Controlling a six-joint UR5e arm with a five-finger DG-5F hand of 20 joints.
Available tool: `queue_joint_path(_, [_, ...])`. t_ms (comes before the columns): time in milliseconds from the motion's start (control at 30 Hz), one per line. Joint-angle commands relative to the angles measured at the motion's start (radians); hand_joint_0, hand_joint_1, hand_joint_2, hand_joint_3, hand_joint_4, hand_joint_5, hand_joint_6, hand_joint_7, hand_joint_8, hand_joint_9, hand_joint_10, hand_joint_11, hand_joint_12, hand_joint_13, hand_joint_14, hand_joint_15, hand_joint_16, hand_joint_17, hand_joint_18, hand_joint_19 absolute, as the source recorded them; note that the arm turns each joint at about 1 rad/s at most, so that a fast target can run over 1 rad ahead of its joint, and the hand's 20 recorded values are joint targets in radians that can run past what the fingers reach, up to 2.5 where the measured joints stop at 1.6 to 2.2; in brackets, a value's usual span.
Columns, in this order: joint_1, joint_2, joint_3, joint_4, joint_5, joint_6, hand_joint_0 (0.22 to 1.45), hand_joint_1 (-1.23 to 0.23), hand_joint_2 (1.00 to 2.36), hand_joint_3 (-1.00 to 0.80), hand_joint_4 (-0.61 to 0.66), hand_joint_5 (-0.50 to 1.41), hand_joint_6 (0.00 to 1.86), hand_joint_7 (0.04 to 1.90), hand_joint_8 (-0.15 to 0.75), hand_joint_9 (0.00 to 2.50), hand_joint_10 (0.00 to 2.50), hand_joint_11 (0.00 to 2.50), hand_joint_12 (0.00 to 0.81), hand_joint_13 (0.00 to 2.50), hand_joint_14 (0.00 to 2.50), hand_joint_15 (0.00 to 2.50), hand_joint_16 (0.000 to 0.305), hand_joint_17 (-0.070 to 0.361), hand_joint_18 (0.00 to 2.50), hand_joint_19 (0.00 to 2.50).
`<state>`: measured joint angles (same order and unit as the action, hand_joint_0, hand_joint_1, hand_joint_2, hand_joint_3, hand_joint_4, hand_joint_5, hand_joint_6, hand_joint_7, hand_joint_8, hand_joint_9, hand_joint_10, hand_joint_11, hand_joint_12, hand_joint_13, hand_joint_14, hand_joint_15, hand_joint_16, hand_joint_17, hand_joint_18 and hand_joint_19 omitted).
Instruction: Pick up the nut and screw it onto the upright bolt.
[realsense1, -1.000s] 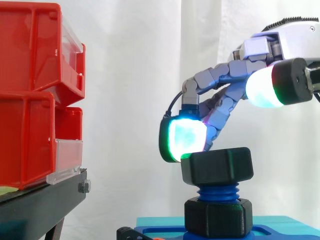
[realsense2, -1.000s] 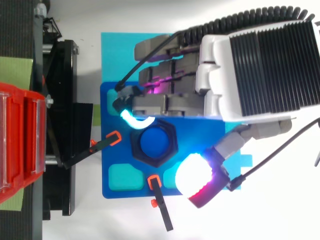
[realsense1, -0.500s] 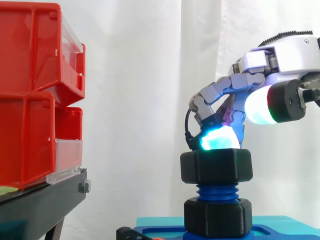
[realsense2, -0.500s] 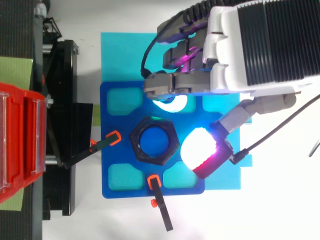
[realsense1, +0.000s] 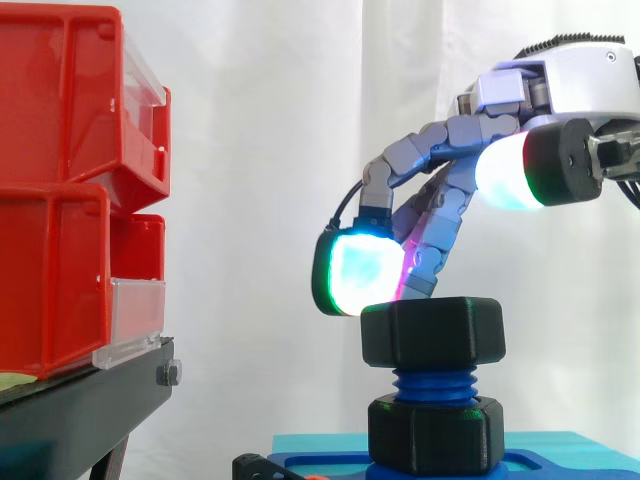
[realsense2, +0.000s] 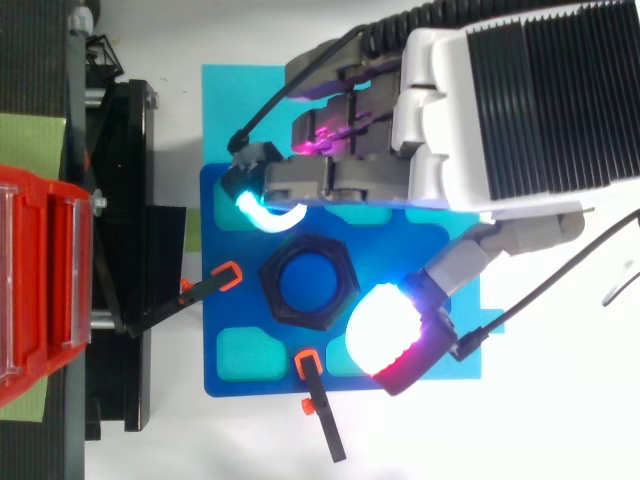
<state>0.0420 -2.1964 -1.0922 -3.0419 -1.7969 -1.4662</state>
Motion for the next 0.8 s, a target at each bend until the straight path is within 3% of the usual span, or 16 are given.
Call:
queue_joint_path(0, [0.009, 0.0, 0.0, 0.006, 0.002, 0.007, 0.52, -0.24, 1.0, -0.5, 0.19, -0.09, 0.5, 0.67, 0.207, 0.92, 0.0, 0.0, 0.185, 0.84, 0.0, 0.0, 0.02, 0.045, 0.59, 0.08])
queue_joint_path(267, [0.033, -0.017, 0.0, 0.017, 0.014, 0.018, 0.51, -0.23, 1.0, -0.5, 0.18, -0.1, 0.5, 0.6, 0.19, 0.85, 0.0, 0.0, 0.187, 0.77, 0.0, 0.0, 0.022, 0.049, 0.51, 0.05])
queue_joint_path(600, [0.036, -0.032, 0.0, 0.026, 0.018, 0.049, 0.5, -0.22, 1.0, -0.5, 0.17, -0.12, 0.5, 0.58, 0.186, 0.79, 0.0, 0.0, 0.193, 0.74, 0.0, 0.0, 0.023, 0.051, 0.49, 0.05])
queue_joint_path(767, [0.036, -0.031, -0.002, 0.018, 0.018, 0.049, 0.5, -0.22, 1.0, -0.5, 0.18, -0.11, 0.5, 0.68, 0.201, 0.79, 0.0, 0.0, 0.198, 0.74, 0.0, 0.0, 0.022, 0.05, 0.49, 0.05])
